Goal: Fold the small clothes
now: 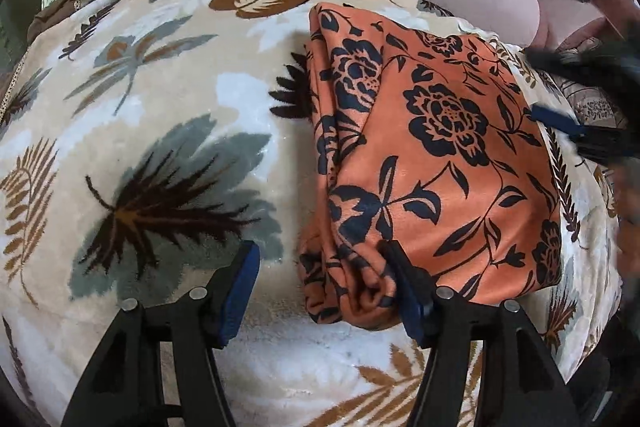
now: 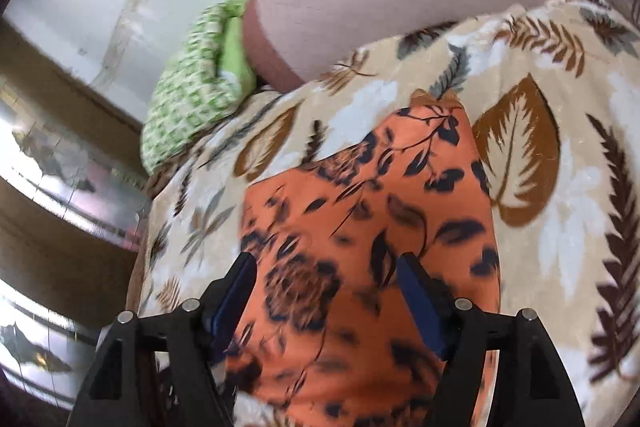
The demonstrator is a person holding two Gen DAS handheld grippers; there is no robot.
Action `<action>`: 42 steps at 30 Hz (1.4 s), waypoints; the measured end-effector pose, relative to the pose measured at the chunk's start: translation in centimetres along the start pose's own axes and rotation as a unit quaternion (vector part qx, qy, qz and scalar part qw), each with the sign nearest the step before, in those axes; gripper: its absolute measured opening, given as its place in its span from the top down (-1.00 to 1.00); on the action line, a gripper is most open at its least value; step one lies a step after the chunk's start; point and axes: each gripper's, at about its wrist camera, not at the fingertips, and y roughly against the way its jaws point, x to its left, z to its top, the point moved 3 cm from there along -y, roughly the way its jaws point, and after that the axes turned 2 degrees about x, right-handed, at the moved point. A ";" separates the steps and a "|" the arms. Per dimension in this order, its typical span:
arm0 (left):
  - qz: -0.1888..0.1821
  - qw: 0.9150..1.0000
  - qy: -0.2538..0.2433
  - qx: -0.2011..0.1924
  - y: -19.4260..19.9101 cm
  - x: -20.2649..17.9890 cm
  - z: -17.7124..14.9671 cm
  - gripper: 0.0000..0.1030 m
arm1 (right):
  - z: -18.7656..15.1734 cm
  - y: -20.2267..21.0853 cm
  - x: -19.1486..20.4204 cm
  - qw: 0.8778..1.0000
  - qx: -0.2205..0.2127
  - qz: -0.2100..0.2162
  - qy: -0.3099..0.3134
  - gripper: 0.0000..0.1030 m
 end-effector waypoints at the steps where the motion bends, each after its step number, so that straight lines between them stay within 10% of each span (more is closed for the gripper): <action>1: -0.002 1.000 0.002 0.000 -0.4 -0.2 0.1 -0.28 | 0.1 -1.7 -1.4 1.000 0.015 -0.014 -0.012 -0.48; 20: 0.006 0.999 -0.005 -0.041 3.1 0.0 0.3 -0.28 | 3.5 -0.1 -0.9 0.999 -0.029 0.011 0.015 -0.63; 23: 0.008 0.999 -0.004 -0.043 3.8 0.1 0.2 -0.28 | 3.7 -3.8 -4.4 0.999 0.020 -0.014 -0.039 -0.63; 30: 0.028 0.998 -0.012 -0.060 5.3 -0.2 -0.4 -0.29 | -1.7 3.6 0.2 0.999 -0.018 0.011 0.042 -0.63; 35: 0.031 0.997 -0.006 -0.064 7.3 -0.5 -1.8 -0.29 | -6.0 1.1 -0.8 0.997 0.036 -0.027 0.063 -0.64; 42: 0.034 0.994 0.004 -0.100 11.3 -0.8 -3.4 -0.49 | -8.3 8.0 3.5 0.994 -0.033 -0.035 0.102 -0.63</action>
